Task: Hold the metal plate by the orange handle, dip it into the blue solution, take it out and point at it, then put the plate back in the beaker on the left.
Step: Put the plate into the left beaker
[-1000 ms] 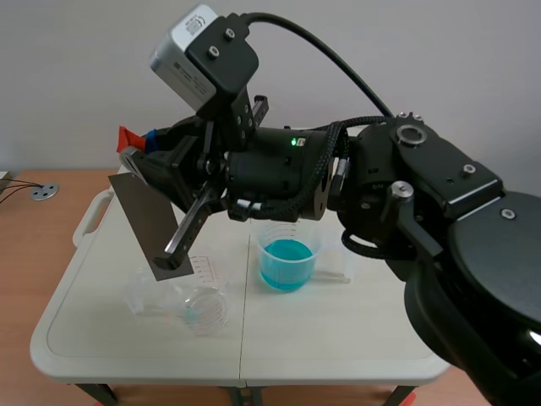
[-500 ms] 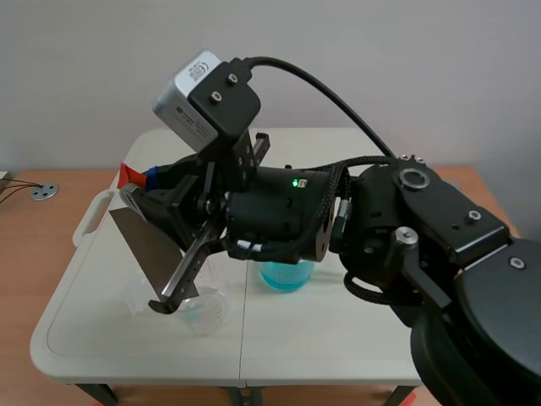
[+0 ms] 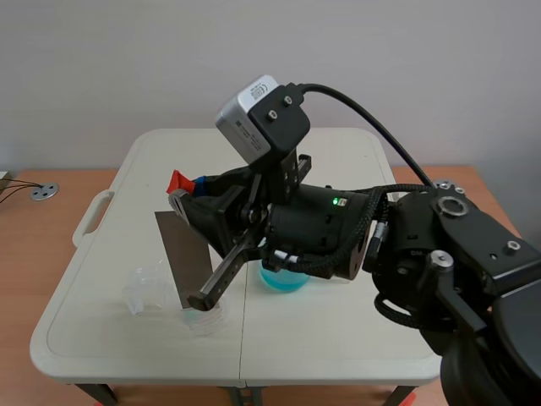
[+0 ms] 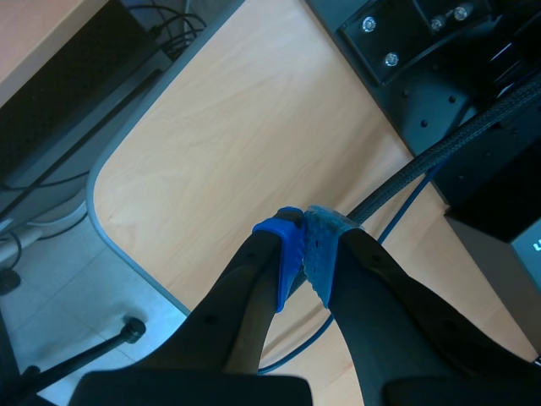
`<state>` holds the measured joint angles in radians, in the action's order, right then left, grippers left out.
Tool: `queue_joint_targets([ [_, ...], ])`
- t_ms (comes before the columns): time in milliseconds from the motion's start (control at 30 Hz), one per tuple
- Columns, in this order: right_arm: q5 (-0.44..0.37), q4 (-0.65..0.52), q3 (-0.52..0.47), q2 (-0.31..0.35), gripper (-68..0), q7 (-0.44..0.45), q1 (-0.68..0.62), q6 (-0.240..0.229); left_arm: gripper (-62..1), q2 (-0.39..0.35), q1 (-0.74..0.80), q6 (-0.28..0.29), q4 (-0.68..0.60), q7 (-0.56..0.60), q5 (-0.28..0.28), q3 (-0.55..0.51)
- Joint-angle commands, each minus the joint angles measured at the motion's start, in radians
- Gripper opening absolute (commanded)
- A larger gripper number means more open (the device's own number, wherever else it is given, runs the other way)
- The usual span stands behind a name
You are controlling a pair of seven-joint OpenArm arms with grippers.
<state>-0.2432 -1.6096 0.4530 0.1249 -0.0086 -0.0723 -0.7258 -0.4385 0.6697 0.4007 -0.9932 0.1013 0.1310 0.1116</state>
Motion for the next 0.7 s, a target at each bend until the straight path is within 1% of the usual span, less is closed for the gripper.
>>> queue_joint_targets([
  [0, -0.026, -0.024, -0.005, -0.003, -65.4, 0.018, 0.017, 0.0, -59.4, -0.011, 0.014, 0.005, 0.0, 0.006, -0.003, -0.005],
  [167, -0.053, -0.02, -0.006, -0.003, -65.4, 0.018, 0.016, 0.0, -59.4, -0.011, 0.014, 0.005, 0.0, 0.006, -0.003, -0.005],
  [300, -0.057, -0.014, -0.006, -0.003, -65.4, 0.018, 0.016, 0.003, -59.4, -0.011, 0.014, 0.005, 0.0, 0.005, -0.003, -0.005],
  [467, -0.078, 0.018, -0.005, -0.003, -65.4, 0.018, 0.017, 0.003, -59.4, -0.011, 0.014, 0.005, 0.0, 0.005, -0.002, -0.005],
  [600, -0.079, 0.053, -0.005, -0.003, -65.4, 0.019, 0.018, 0.003, -59.4, -0.011, 0.014, 0.005, 0.0, 0.006, 0.032, -0.005],
  [667, -0.079, 0.069, -0.005, -0.003, -65.4, 0.023, 0.018, 0.003, -59.4, -0.011, 0.014, 0.005, 0.0, 0.005, 0.032, -0.005],
])
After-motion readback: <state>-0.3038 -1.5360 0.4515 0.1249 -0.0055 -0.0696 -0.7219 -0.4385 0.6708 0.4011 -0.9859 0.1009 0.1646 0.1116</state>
